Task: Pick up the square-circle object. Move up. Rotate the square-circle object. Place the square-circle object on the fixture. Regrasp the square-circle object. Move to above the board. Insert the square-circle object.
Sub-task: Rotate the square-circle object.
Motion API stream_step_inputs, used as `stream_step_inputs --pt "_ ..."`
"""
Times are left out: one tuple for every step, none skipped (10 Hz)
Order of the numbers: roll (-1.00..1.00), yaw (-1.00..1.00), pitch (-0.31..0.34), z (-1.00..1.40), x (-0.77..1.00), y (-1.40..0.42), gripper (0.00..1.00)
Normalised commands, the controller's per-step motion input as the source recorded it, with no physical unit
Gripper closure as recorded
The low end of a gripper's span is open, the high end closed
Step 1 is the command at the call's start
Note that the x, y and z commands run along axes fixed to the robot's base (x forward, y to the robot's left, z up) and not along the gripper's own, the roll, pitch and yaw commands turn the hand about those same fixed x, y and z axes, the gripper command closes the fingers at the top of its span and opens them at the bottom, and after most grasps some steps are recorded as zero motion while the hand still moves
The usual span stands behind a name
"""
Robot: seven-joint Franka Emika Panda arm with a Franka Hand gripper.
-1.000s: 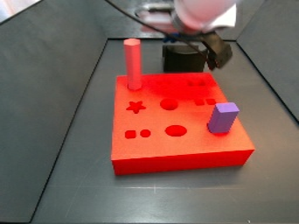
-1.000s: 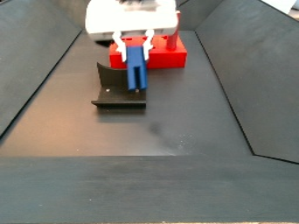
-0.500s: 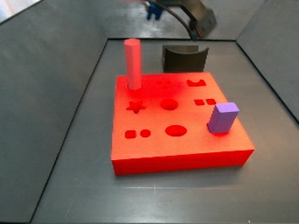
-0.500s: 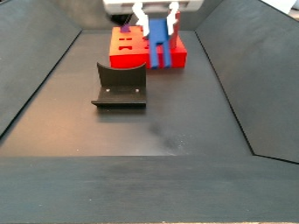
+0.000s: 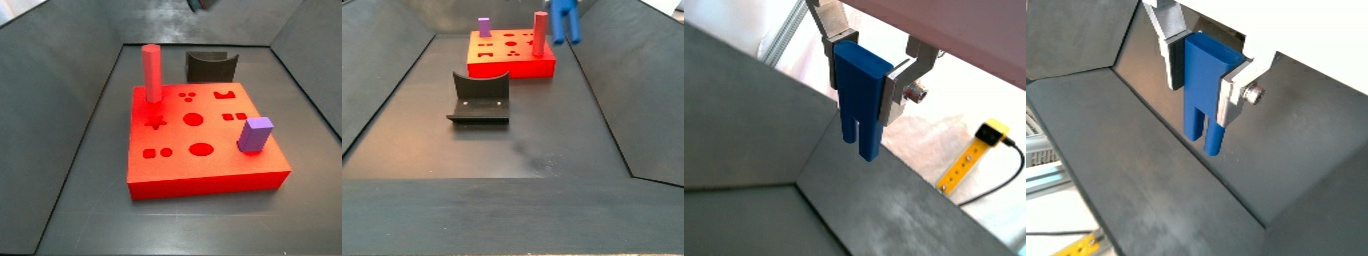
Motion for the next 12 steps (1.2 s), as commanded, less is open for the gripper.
stream_step_inputs --pt "-0.06 -0.04 0.056 0.33 -0.13 -0.01 1.0" --pt "-0.95 -1.0 -0.049 0.0 0.0 0.0 1.0" --pt "-0.96 -1.0 -0.038 -0.04 0.01 0.04 1.0" --pt "-0.97 -1.0 -0.005 0.02 -0.08 0.07 1.0" --pt "-0.96 -1.0 0.023 0.04 -0.1 0.06 1.0" --pt "-0.94 -1.0 0.097 0.02 -0.05 0.03 1.0" --pt "-0.92 -1.0 0.18 -0.01 0.02 0.02 1.0" --pt "-0.91 -1.0 0.243 -0.01 0.03 0.01 1.0" --pt "-0.91 -1.0 0.301 0.02 0.01 0.01 1.0" --pt "-0.91 -1.0 0.351 0.03 -0.02 0.01 1.0" --pt "-0.93 -1.0 0.418 0.03 -0.02 0.02 1.0" --pt "-0.95 -1.0 0.482 0.03 0.0 0.02 1.0"
